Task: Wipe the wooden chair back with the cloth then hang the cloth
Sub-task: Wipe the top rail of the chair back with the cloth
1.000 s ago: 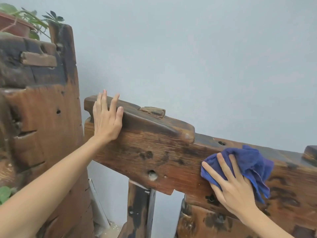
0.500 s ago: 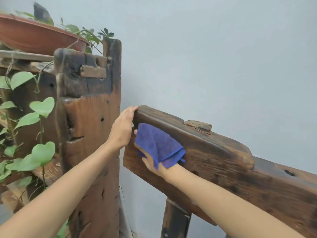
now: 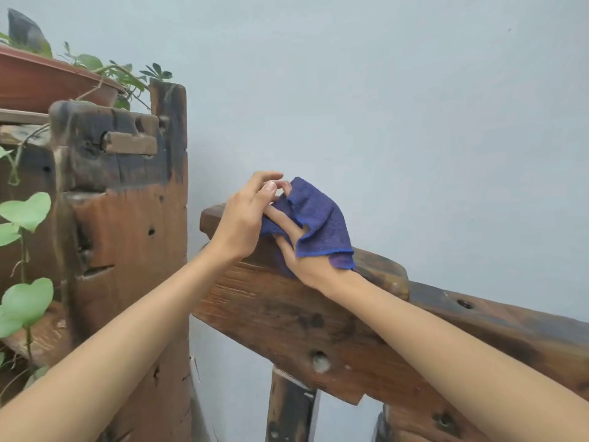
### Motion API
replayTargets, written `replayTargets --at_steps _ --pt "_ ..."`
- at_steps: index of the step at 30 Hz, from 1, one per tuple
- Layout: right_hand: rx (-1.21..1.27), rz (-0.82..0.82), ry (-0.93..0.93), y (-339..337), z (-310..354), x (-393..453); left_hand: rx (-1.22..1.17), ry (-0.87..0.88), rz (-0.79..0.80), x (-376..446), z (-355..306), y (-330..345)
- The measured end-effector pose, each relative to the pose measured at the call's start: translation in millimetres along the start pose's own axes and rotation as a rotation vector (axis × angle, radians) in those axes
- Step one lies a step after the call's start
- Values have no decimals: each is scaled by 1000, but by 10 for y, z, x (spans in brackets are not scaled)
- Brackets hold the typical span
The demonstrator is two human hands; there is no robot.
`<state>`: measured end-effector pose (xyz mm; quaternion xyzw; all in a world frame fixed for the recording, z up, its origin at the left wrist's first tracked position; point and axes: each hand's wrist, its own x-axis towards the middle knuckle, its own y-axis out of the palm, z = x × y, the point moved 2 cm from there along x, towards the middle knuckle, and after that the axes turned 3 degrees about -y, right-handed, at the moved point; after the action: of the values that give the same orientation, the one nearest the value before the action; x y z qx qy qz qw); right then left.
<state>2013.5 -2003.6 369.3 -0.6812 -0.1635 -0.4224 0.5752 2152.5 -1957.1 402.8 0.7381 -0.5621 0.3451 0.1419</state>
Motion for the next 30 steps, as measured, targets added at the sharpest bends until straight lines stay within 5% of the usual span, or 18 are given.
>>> replayTargets --at_steps 5,10,15,20,30 --pt "18 -179 179 -1061 -205 -729 -97 34 144 -114 -436 972" --pt "172 -385 382 -2179 -253 -1588 -255 22 506 -484 -898 2158" --pt "379 -347 654 -2873 -286 -2386 -340 88 706 -1014 -1365 3150" --pt "508 -321 793 -3446 -176 -3036 -431 -23 729 -1396 -1611 3770" --pt "123 -189 1203 -4162 760 -4194 -614 -282 1143 -2372 -2026 4287"
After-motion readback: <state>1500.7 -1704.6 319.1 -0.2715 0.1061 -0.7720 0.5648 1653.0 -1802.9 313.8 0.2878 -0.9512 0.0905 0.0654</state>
